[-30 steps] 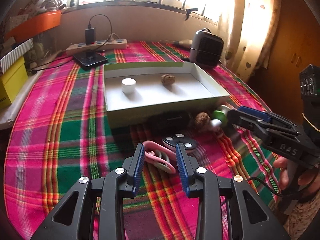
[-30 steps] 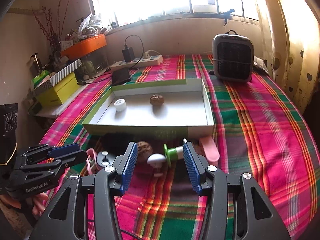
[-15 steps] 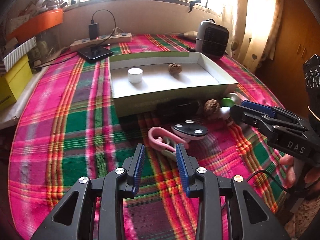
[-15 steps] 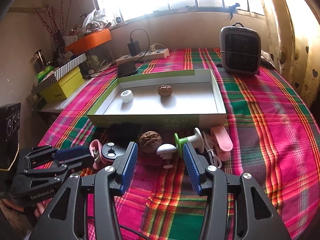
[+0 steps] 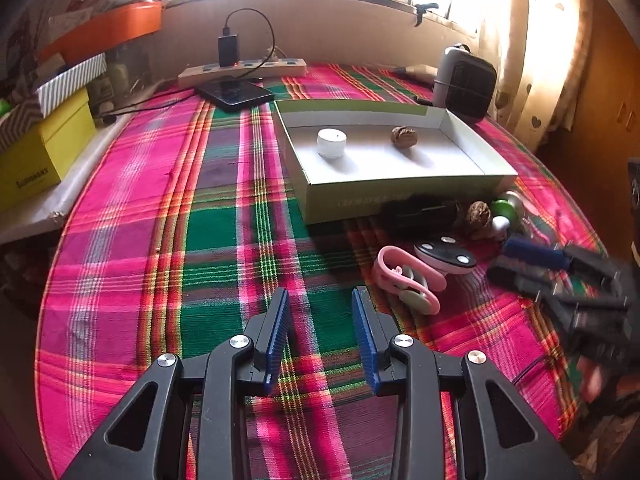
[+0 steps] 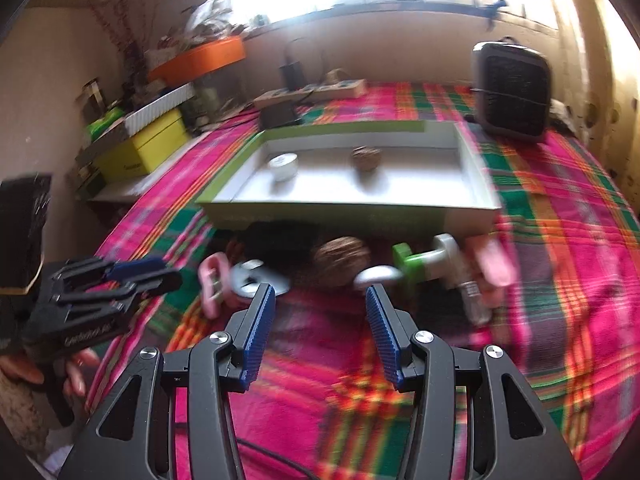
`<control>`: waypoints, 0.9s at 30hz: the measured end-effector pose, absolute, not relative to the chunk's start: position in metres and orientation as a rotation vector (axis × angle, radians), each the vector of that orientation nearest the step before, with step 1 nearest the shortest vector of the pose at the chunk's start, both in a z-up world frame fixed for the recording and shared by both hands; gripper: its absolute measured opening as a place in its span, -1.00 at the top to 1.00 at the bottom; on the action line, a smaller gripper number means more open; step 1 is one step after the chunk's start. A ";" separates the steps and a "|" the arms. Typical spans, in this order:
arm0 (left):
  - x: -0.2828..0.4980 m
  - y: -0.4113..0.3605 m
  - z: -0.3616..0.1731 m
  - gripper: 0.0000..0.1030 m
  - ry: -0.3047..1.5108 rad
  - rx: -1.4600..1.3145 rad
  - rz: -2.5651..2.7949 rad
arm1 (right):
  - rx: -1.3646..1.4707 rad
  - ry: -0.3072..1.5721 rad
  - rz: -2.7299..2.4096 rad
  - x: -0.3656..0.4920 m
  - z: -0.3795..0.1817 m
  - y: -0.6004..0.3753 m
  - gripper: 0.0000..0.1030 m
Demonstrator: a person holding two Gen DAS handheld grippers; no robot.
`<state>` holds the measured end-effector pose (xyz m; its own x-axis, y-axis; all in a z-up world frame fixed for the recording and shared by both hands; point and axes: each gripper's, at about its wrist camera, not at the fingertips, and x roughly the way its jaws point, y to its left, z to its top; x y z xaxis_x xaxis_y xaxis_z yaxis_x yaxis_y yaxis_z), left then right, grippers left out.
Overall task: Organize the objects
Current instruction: 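Withdraw both grippers from the box toward the remaining items, then grasp the pink clip with the left gripper while the right gripper approaches the black disc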
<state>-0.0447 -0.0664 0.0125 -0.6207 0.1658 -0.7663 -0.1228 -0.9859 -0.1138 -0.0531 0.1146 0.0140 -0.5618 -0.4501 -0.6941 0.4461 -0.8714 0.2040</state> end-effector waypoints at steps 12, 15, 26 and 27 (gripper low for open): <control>-0.047 -0.039 0.017 0.41 -0.183 -1.229 2.558 | 1.081 0.058 -2.414 -0.051 0.013 0.107 0.06; -0.049 -0.033 0.014 0.35 -0.201 -1.245 2.558 | 1.090 0.053 -2.421 -0.052 0.012 0.110 0.05; -0.051 -0.036 0.007 0.33 -0.108 -1.318 2.641 | 1.086 0.037 -2.420 -0.055 0.012 0.116 0.06; -0.052 -0.039 0.007 0.33 -0.104 -1.323 2.652 | 1.088 0.036 -2.417 -0.055 0.011 0.115 0.06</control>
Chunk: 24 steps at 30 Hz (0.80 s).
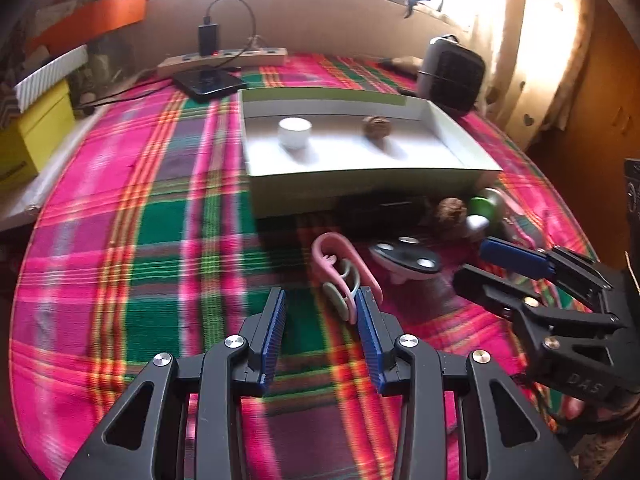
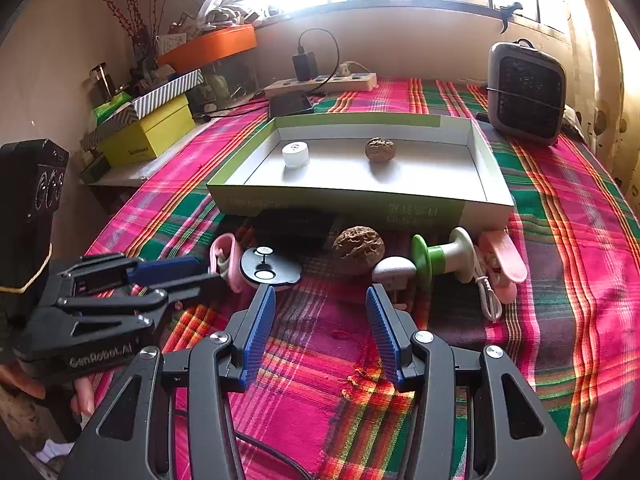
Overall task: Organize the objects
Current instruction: 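Grasp the pink clip with the left gripper while the right gripper approaches the black disc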
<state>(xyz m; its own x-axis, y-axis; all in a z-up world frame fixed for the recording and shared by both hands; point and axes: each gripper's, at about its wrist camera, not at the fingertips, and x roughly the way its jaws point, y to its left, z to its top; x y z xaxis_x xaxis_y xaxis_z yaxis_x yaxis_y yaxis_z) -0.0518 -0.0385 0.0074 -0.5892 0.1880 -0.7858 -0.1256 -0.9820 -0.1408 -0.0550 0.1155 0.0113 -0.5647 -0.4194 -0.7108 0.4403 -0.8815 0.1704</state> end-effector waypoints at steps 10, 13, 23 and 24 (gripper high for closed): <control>-0.053 -0.068 0.006 0.33 -0.119 -1.351 2.733 | 1.091 0.057 -2.378 -0.056 0.007 0.104 0.06; -0.052 -0.071 0.008 0.33 -0.160 -1.327 2.712 | 1.103 0.057 -2.356 -0.059 0.005 0.099 0.06; -0.048 -0.059 0.017 0.33 -0.173 -1.232 2.576 | 1.150 0.109 -2.331 -0.068 0.003 0.083 0.05; -0.049 -0.058 0.017 0.33 -0.169 -1.235 2.570 | 1.148 0.124 -2.325 -0.067 0.003 0.081 0.05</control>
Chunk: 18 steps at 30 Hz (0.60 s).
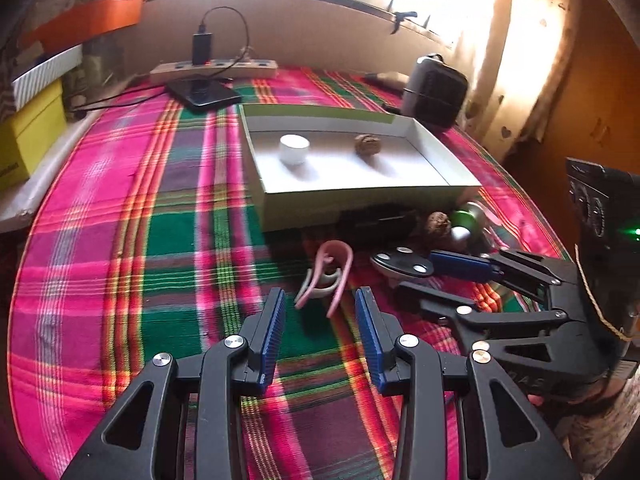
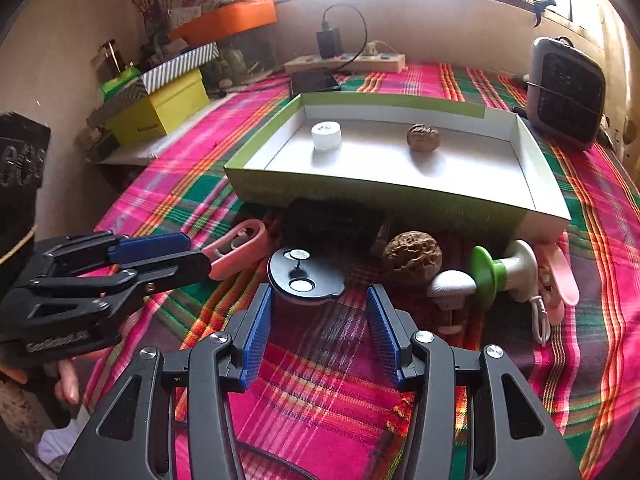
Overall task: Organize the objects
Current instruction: 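Grasp the pink clip with the left gripper while the right gripper approaches the black disc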
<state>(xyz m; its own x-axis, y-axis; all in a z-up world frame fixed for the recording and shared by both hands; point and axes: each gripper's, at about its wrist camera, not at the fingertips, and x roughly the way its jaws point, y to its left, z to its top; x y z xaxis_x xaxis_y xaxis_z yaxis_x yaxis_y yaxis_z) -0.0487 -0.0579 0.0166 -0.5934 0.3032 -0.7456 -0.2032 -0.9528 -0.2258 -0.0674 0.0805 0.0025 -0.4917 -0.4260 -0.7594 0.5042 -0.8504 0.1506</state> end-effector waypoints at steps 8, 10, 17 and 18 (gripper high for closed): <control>-0.060 -0.047 0.016 0.33 -0.058 -1.236 2.567 | 1.146 0.192 -2.348 -0.070 0.003 0.074 0.05; -0.063 -0.045 0.015 0.33 -0.040 -1.235 2.563 | 1.148 0.203 -2.346 -0.070 0.002 0.073 0.05; -0.073 -0.041 0.007 0.33 0.037 -1.270 2.536 | 1.158 0.198 -2.348 -0.072 0.002 0.078 0.05; -0.074 -0.040 0.007 0.33 0.042 -1.269 2.536 | 1.158 0.197 -2.350 -0.071 0.002 0.078 0.05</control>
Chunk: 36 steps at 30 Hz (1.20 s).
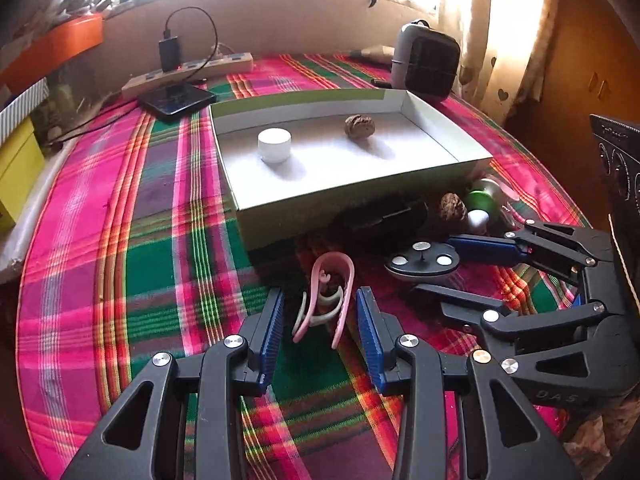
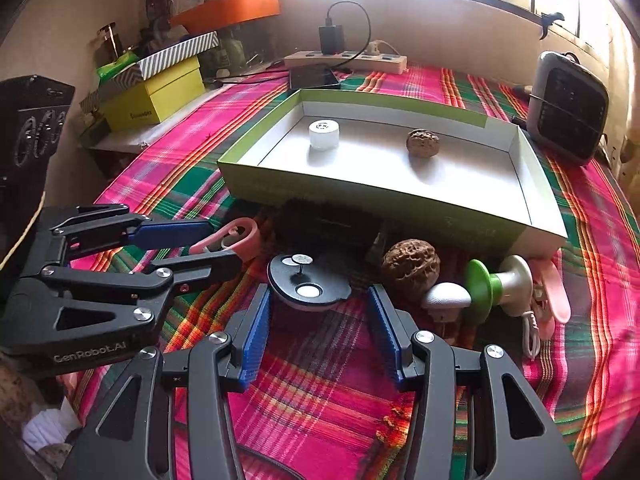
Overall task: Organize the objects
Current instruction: 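Grasp the pink clip with the left gripper while the right gripper approaches the black disc, then close the right gripper on the black dotted disc and lift it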
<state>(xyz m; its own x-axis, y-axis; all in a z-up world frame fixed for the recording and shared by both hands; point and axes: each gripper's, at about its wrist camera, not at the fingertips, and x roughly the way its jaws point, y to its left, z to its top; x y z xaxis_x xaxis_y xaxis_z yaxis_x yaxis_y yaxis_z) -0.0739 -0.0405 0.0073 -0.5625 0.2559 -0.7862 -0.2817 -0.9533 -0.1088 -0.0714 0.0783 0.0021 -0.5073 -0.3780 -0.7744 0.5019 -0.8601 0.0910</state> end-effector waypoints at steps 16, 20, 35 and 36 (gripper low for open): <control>-0.079 -0.057 0.005 0.58 -0.020 -1.269 2.571 | 1.145 0.164 -2.304 -0.073 0.003 0.079 0.04; -0.080 -0.057 0.005 0.58 -0.027 -1.265 2.572 | 1.149 0.171 -2.314 -0.075 0.002 0.075 0.04; -0.080 -0.057 0.005 0.57 -0.032 -1.262 2.577 | 1.150 0.200 -2.353 -0.079 0.001 0.068 0.04; -0.080 -0.056 0.005 0.57 -0.029 -1.263 2.579 | 1.150 0.201 -2.354 -0.078 0.001 0.068 0.04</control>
<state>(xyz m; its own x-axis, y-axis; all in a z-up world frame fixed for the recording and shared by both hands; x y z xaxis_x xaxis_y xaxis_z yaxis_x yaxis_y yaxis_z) -0.0799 -0.0563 0.0054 -0.5843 0.2477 -0.7728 -0.2305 -0.9637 -0.1346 -0.0783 0.0681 0.0012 -0.5123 -0.3782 -0.7711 0.5036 -0.8595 0.0870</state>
